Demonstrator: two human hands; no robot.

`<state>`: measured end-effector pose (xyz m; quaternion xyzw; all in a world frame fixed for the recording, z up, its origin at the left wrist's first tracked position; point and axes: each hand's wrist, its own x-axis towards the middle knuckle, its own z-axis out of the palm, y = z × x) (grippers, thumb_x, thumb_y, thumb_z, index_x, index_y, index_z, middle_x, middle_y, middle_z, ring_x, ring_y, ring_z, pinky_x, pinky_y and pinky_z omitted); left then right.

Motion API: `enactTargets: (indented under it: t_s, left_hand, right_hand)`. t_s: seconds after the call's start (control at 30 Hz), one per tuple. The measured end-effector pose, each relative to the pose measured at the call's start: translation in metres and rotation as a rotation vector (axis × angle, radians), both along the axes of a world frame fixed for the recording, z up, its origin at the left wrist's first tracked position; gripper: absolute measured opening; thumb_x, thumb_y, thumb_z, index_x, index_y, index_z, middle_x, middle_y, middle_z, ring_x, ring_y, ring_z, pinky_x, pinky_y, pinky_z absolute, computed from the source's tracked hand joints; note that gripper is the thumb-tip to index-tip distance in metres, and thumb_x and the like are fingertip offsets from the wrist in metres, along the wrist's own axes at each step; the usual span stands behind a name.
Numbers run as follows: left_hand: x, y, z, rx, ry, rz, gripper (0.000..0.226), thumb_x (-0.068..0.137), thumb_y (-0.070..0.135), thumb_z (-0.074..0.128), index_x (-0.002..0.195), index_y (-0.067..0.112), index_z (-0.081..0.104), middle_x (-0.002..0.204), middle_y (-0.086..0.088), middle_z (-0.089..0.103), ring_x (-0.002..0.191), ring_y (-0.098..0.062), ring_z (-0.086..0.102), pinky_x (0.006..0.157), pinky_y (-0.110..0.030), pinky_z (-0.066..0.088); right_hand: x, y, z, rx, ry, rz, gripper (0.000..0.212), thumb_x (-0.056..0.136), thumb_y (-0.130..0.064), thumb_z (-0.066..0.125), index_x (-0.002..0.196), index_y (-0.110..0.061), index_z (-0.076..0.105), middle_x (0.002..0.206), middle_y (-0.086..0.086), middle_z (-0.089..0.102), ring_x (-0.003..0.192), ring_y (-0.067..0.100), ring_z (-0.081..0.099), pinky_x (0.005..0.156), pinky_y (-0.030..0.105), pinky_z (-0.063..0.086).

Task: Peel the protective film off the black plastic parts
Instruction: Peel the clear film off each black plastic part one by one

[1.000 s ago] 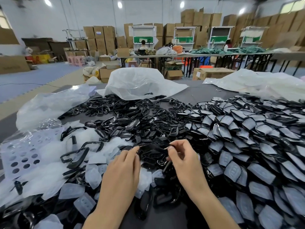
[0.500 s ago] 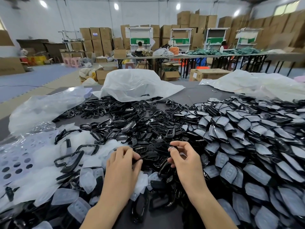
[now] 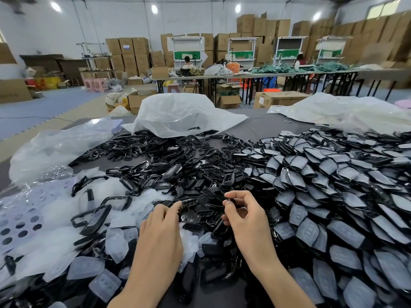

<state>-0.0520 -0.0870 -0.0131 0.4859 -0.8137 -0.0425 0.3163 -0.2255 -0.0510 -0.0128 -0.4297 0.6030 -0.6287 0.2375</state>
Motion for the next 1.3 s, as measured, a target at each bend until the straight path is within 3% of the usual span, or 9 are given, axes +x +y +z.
enactTargets:
  t_s: [0.17,0.27,0.43,0.63,0.77,0.9,1.0,1.13,1.3]
  left_hand:
    - [-0.009,0.006,0.012,0.092,0.46,-0.086,0.027,0.099,0.017,0.051,0.121,0.026,0.064,0.092,0.019,0.059,0.091,0.0,0.057,0.074,-0.006,0.04]
    - [-0.014,0.01,0.013,0.192,0.586,-0.118,0.025,0.096,0.019,0.056,0.11,0.039,0.064,0.092,0.024,0.064,0.091,0.002,0.06,0.074,-0.004,0.041]
    - [-0.013,0.012,0.008,0.207,0.543,-0.177,0.029,0.094,0.017,0.058,0.106,0.044,0.058,0.089,0.023,0.062,0.083,0.001,0.06,0.07,-0.004,0.041]
    - [-0.012,0.017,0.004,0.209,0.363,-0.296,0.05,0.091,0.018,0.061,0.121,0.055,0.046,0.098,0.03,0.059,0.091,0.003,0.058,0.078,-0.004,0.04]
    - [-0.013,0.012,0.008,0.248,0.591,-0.243,0.023,0.095,0.026,0.059,0.103,0.048,0.058,0.084,0.011,0.068,0.079,-0.01,0.065,0.068,-0.018,0.05]
    - [-0.01,0.007,0.016,0.366,0.849,-0.217,0.009,0.087,0.038,0.064,0.092,0.042,0.069,0.102,0.012,0.07,0.097,-0.005,0.066,0.083,-0.024,0.052]
    - [-0.009,0.007,0.017,0.485,0.982,-0.247,0.021,0.076,0.045,0.067,0.092,0.034,0.073,0.099,0.009,0.073,0.094,-0.012,0.069,0.091,-0.038,0.055]
    - [-0.009,0.008,0.015,0.438,1.009,-0.218,0.018,0.079,0.043,0.068,0.094,0.036,0.072,0.083,0.007,0.071,0.076,-0.021,0.063,0.078,-0.034,0.055]
    - [-0.006,0.007,0.013,0.394,0.935,-0.195,0.034,0.091,0.034,0.066,0.12,0.051,0.059,0.083,-0.009,0.059,0.08,-0.033,0.062,0.074,-0.029,0.057]
  right_hand:
    - [0.004,0.001,0.003,-0.019,-0.078,0.043,0.018,0.095,-0.02,0.065,0.094,-0.038,0.066,0.088,-0.014,0.072,0.073,0.012,0.072,0.069,0.024,0.057]
    - [0.011,0.001,0.005,-0.017,-0.234,0.123,0.012,0.094,-0.014,0.068,0.097,-0.025,0.068,0.083,-0.007,0.074,0.071,0.017,0.074,0.066,0.02,0.056]
    - [0.018,0.002,0.008,-0.036,-0.466,0.234,0.011,0.093,-0.007,0.068,0.101,-0.014,0.068,0.079,-0.003,0.073,0.071,0.02,0.074,0.067,0.024,0.058]
    - [0.02,0.003,0.012,-0.043,-0.647,0.282,0.012,0.093,0.0,0.064,0.102,-0.006,0.066,0.082,0.008,0.071,0.069,0.019,0.071,0.064,0.024,0.058]
    - [0.019,0.004,0.013,-0.039,-0.595,0.223,0.011,0.094,-0.003,0.065,0.103,-0.008,0.066,0.087,0.009,0.071,0.071,0.019,0.073,0.064,0.024,0.058]
    - [0.02,0.006,0.014,-0.03,-0.549,0.238,0.011,0.093,-0.003,0.067,0.101,-0.01,0.068,0.088,0.01,0.072,0.073,0.021,0.073,0.065,0.024,0.058]
    - [0.025,0.008,0.014,-0.033,-0.54,0.329,0.013,0.092,-0.004,0.068,0.101,-0.011,0.071,0.083,0.008,0.074,0.074,0.023,0.073,0.068,0.024,0.058]
    - [0.027,0.009,0.016,-0.025,-0.515,0.39,0.013,0.091,-0.007,0.069,0.102,-0.013,0.074,0.078,0.006,0.073,0.074,0.02,0.073,0.069,0.022,0.058]
    - [0.03,0.009,0.016,-0.005,-0.42,0.403,0.015,0.094,-0.008,0.067,0.098,-0.018,0.077,0.076,0.005,0.072,0.071,0.015,0.071,0.07,0.022,0.057]
